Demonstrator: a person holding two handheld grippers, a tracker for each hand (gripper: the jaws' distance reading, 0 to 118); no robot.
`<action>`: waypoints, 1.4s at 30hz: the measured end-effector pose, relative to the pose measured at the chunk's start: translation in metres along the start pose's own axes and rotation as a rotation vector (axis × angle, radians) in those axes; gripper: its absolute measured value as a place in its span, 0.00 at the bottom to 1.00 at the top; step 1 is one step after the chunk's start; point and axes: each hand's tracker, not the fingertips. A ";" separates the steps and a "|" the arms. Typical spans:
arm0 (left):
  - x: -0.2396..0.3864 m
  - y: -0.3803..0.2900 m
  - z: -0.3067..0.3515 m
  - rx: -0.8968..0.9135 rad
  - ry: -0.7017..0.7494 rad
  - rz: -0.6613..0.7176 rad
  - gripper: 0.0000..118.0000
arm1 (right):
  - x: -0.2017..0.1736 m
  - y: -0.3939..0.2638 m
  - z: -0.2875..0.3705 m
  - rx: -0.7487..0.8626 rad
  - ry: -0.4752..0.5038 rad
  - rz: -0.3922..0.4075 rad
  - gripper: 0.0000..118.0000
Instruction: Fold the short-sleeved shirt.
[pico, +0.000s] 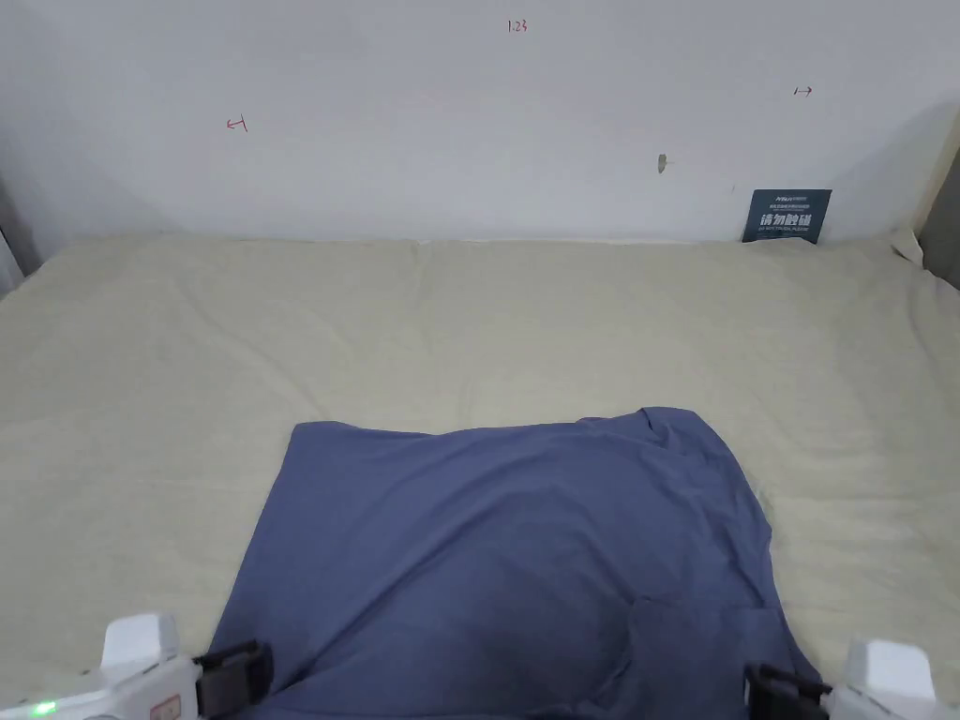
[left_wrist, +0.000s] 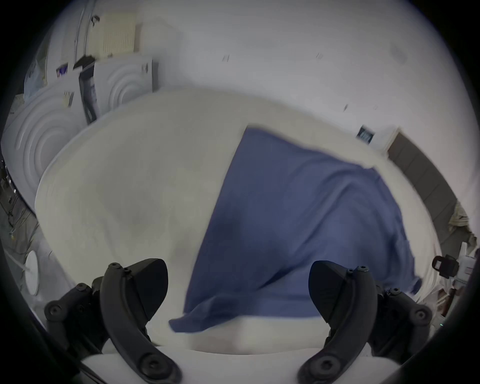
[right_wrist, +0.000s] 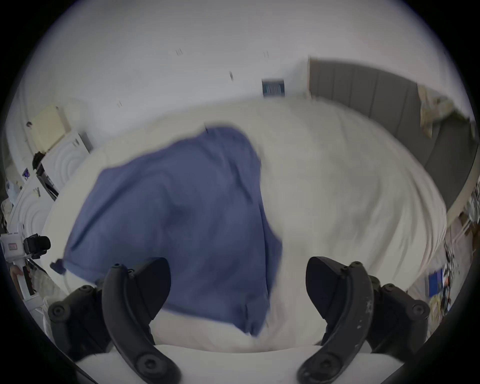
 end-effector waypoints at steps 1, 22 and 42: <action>0.007 0.011 0.007 0.039 -0.010 -0.015 0.95 | -0.007 0.012 0.012 0.079 0.009 0.013 0.91; 0.099 0.038 0.071 0.419 -0.113 -0.209 0.00 | -0.066 0.057 0.081 0.503 -0.026 0.186 0.01; -0.016 -0.035 -0.018 -0.132 0.150 -0.074 0.91 | -0.069 0.036 0.065 0.388 -0.022 0.134 0.01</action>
